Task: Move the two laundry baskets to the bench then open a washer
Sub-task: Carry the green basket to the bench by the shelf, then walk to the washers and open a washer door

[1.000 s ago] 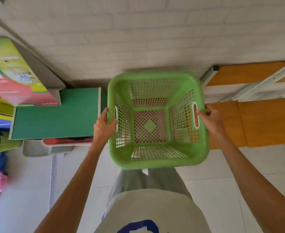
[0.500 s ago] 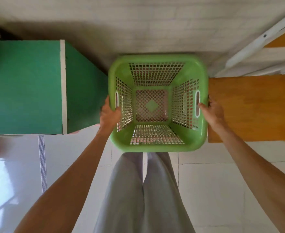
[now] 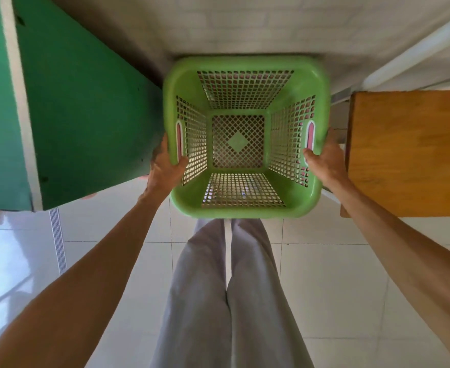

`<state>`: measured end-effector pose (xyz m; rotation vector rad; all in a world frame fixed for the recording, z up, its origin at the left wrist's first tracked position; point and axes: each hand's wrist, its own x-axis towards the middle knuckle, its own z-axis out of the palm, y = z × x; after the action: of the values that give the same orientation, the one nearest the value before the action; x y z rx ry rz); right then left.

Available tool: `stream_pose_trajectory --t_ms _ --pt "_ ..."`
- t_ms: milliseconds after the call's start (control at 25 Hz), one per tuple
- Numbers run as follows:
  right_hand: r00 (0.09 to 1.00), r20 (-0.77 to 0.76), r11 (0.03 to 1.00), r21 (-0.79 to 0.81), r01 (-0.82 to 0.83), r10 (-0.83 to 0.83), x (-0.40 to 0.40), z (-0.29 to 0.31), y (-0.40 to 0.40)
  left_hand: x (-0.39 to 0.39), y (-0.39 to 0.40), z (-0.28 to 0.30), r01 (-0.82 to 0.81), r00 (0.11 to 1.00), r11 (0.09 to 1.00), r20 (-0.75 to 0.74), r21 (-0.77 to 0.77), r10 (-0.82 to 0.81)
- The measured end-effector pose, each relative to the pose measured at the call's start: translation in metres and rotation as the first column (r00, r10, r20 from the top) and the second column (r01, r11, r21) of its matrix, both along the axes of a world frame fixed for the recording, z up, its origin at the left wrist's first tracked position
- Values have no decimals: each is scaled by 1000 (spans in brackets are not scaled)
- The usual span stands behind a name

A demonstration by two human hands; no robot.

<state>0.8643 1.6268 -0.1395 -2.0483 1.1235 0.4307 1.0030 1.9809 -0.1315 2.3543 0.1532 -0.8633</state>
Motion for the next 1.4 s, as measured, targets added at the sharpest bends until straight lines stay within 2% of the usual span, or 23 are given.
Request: stream_pose_trajectory --t_ms 120,280,360,440,600,880,1040,1200,1400 --pt "980 -58 981 51 -190 192 4 41 -1 -1 -5 41 81 997 997 -15 15 -81" --pt "874 -162 889 93 -448 457 10 131 11 -14 -20 136 268 962 963 62 -5 -267" --pt "841 -196 863 105 -494 505 13 184 20 -18 -24 181 423 903 904 61 64 -426" --pt "847 -172 864 101 -493 504 7 230 28 -24 -28 216 577 810 794 -12 192 -586" --pt "878 -121 886 48 -460 463 -21 290 41 -36 -38 264 685 708 675 -32 273 -706" --pt "969 -76 969 -69 -239 234 -108 364 46 -23 -70 333 832 388 380 65 404 -919" --pt "995 -88 983 -180 35 -52 -193 401 31 -37 -127 367 861 167 214 140 461 -976" --pt "949 -122 928 -278 250 -292 -295 436 10 -94 -210 401 890 -30 59 187 452 -982" --pt "851 -126 812 -397 428 -510 -442 470 -28 -213 -329 450 882 -289 -153 255 446 -923"
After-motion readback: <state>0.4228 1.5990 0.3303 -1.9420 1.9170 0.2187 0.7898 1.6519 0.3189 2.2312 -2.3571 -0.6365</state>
